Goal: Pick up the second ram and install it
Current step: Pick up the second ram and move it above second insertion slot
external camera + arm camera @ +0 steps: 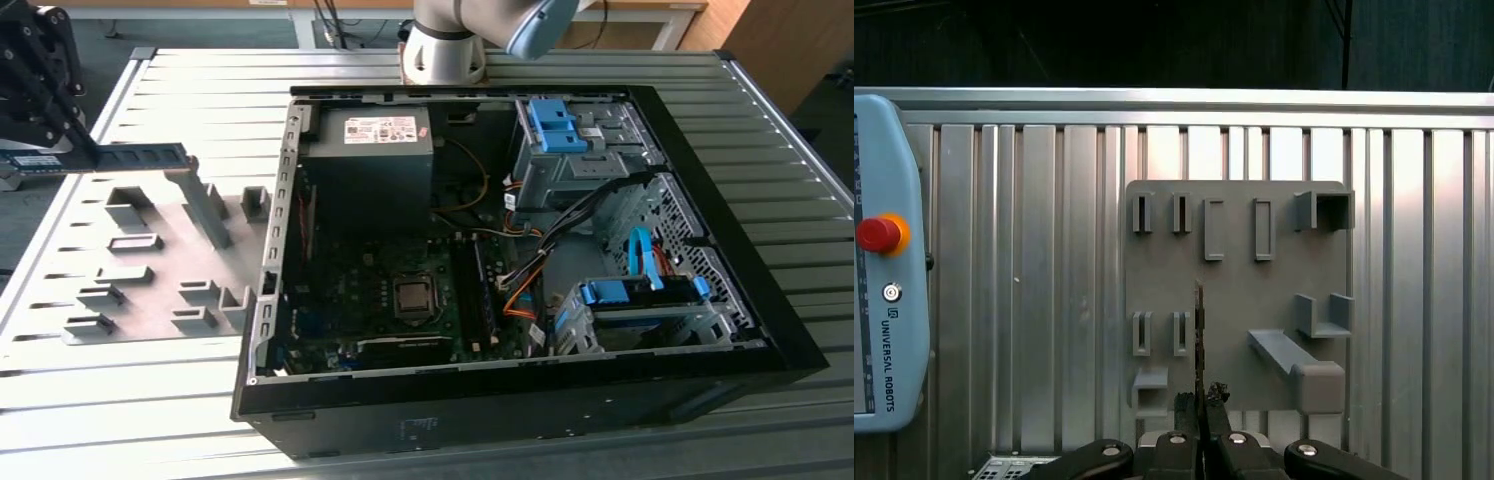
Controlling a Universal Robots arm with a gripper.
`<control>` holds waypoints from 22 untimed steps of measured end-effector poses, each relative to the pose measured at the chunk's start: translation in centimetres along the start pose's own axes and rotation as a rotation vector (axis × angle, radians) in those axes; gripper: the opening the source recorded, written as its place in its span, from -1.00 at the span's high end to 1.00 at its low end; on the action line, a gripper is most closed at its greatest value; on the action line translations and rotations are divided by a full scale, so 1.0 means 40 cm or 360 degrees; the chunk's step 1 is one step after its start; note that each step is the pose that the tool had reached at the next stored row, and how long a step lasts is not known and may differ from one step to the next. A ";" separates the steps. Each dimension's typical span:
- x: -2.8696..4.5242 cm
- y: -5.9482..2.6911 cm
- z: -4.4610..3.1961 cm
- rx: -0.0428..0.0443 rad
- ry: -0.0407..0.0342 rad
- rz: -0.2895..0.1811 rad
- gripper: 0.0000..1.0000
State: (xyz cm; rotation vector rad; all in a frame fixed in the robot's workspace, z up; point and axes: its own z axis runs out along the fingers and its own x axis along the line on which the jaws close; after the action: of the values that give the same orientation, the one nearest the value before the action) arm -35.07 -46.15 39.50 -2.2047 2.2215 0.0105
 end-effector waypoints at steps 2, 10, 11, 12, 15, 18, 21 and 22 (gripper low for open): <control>0.000 -0.006 0.000 0.0000 0.0000 0.0000 0.72; 0.000 -0.029 0.000 0.0000 0.0000 0.0000 0.72; 0.000 -0.032 0.000 0.0000 0.0000 0.0000 0.72; 0.000 -0.035 0.000 0.0000 0.0000 0.0000 0.72; 0.000 -0.044 0.000 0.0000 0.0000 0.0000 0.72; 0.000 -0.052 0.000 0.0000 0.0000 0.0000 0.72; 0.000 -0.061 0.000 0.0000 0.0000 0.0000 0.72; -0.001 -0.063 0.000 0.0000 0.0000 0.0000 0.72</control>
State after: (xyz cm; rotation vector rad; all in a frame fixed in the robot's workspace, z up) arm -32.54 -46.14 39.50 -2.2047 2.2215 0.0105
